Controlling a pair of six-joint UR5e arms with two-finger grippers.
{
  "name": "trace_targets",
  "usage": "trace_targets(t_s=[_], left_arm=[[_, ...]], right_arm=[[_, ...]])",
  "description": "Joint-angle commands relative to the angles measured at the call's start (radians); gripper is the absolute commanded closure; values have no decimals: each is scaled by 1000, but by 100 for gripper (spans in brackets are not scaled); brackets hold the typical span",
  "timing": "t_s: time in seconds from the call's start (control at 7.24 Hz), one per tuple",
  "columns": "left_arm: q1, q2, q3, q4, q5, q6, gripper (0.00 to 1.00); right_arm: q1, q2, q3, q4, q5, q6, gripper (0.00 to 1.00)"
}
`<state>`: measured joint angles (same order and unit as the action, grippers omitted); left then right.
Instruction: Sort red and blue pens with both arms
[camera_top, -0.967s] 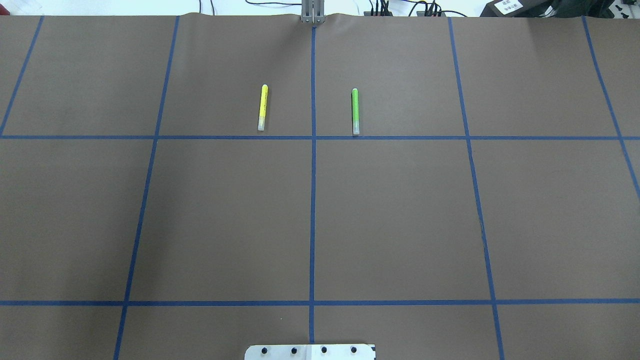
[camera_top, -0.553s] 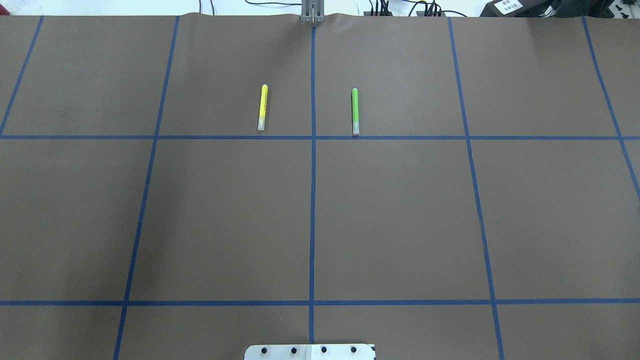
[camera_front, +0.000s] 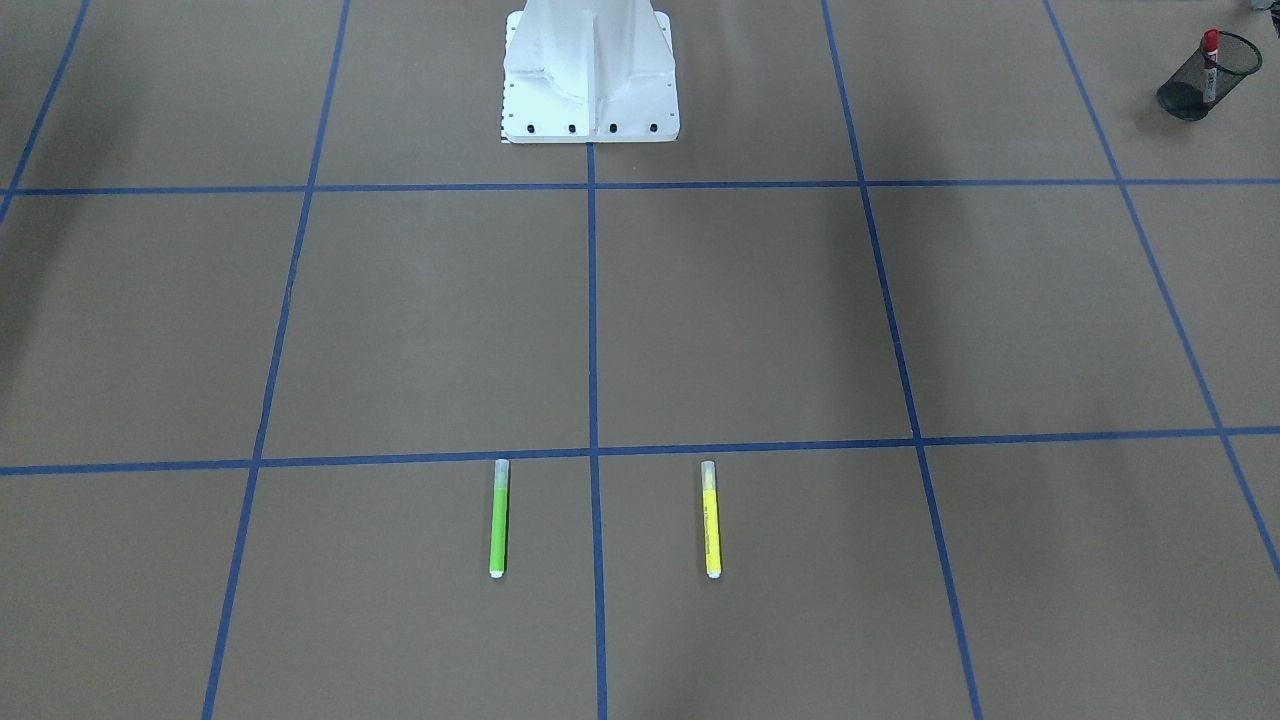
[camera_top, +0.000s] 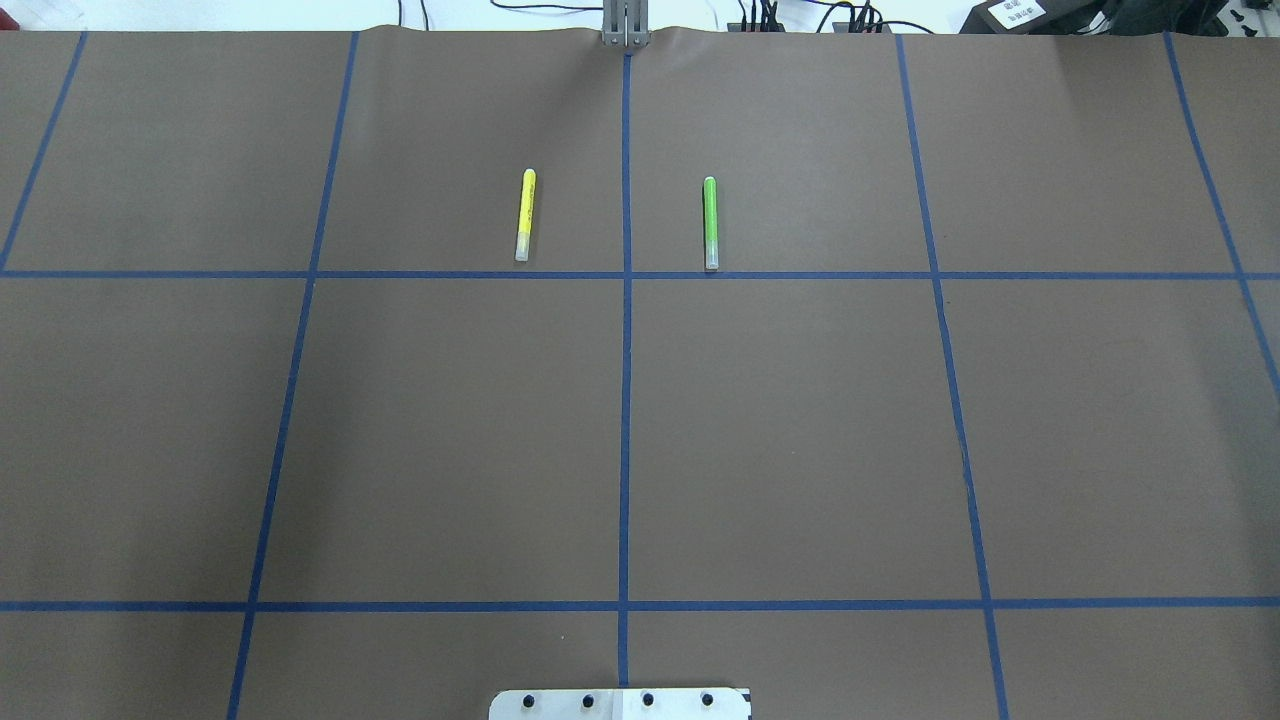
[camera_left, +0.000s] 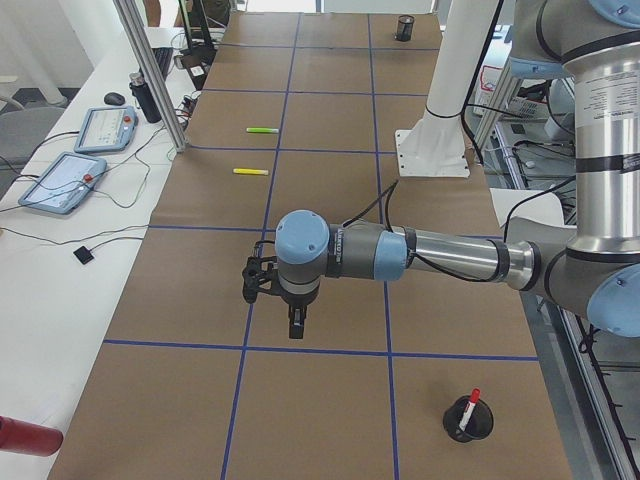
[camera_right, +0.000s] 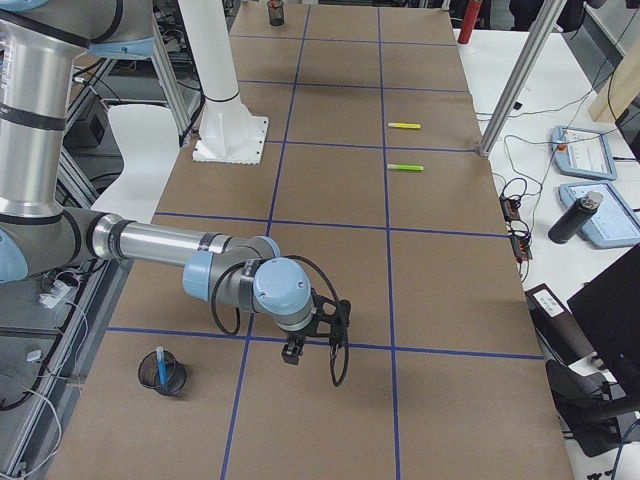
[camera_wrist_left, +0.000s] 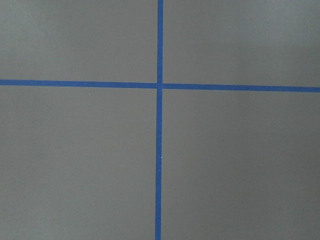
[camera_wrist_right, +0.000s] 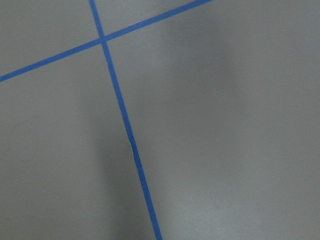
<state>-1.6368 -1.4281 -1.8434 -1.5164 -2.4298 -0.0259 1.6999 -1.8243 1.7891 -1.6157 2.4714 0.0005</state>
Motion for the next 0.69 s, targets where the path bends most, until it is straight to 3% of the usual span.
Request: trace_targets(t_s=[0.0,0.41,0.55], left_arm=[[0,0,1,-1,0,0,0],[0,0,3,1,2,1,0],[0,0,10,-1,2,1,0]], right_arm=[[-121,78,-17,2,-76,28,0],[-196,122,-27,13,-218,38,0],[-197,116,-49,86,-239,41,0]])
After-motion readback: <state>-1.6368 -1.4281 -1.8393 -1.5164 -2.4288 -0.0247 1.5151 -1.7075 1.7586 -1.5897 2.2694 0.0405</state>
